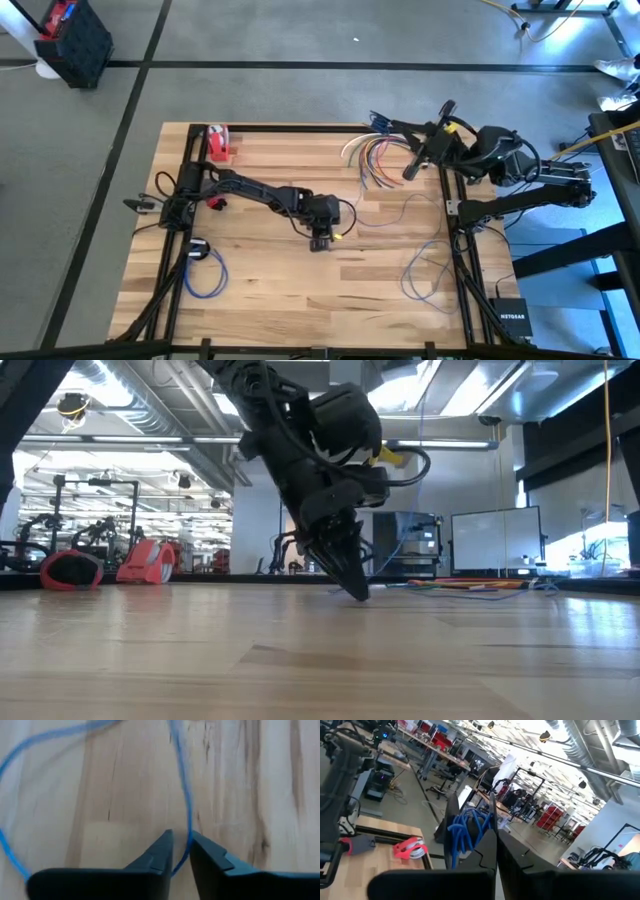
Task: Coil cords
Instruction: Coil the blue cable wire on the black spool
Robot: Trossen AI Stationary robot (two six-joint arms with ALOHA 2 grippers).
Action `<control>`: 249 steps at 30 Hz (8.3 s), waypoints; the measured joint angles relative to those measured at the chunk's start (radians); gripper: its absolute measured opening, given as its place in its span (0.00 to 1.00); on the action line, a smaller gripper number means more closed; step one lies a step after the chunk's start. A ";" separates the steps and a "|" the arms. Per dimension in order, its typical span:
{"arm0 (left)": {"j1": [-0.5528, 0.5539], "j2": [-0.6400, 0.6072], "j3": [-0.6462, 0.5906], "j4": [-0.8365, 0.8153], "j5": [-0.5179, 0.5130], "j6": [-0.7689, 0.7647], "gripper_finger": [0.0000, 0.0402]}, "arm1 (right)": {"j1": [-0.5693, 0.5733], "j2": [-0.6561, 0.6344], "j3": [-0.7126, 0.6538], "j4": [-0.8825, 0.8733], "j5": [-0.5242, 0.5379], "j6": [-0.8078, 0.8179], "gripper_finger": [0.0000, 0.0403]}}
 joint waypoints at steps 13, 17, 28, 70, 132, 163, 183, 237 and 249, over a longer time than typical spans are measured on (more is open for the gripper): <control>-0.017 -0.247 0.087 -0.249 -0.217 0.058 0.28 | 0.000 -0.065 -0.125 0.039 -0.129 0.160 0.01; -0.018 -0.306 0.090 -0.027 -0.240 0.162 0.27 | 0.000 -0.101 -0.262 0.186 -0.155 0.176 0.01; -0.028 -0.236 0.087 0.249 -0.239 0.273 0.26 | 0.000 -0.115 -0.670 0.659 -0.217 0.220 0.00; -0.090 -0.222 0.088 0.296 -0.461 0.331 0.26 | 0.000 -0.105 -0.702 0.708 -0.460 0.336 0.01; -0.006 -0.178 0.070 0.210 -0.304 0.259 0.12 | 0.000 -0.104 -0.700 0.701 -0.459 0.334 0.02; -0.067 -0.493 0.070 -0.068 -0.518 0.021 0.01 | 0.000 0.083 -0.675 0.600 -0.059 0.047 0.02; -0.081 -0.278 0.070 0.295 -0.513 0.081 0.01 | 0.000 0.233 -0.594 0.655 -0.044 0.165 0.02; -0.057 -0.225 0.070 0.258 -0.515 0.210 0.16 | 0.001 0.029 -0.523 0.654 -0.191 0.234 0.02; -0.053 -0.241 0.070 0.162 -0.625 0.223 0.03 | 0.005 0.017 -0.524 0.605 -0.238 0.257 0.02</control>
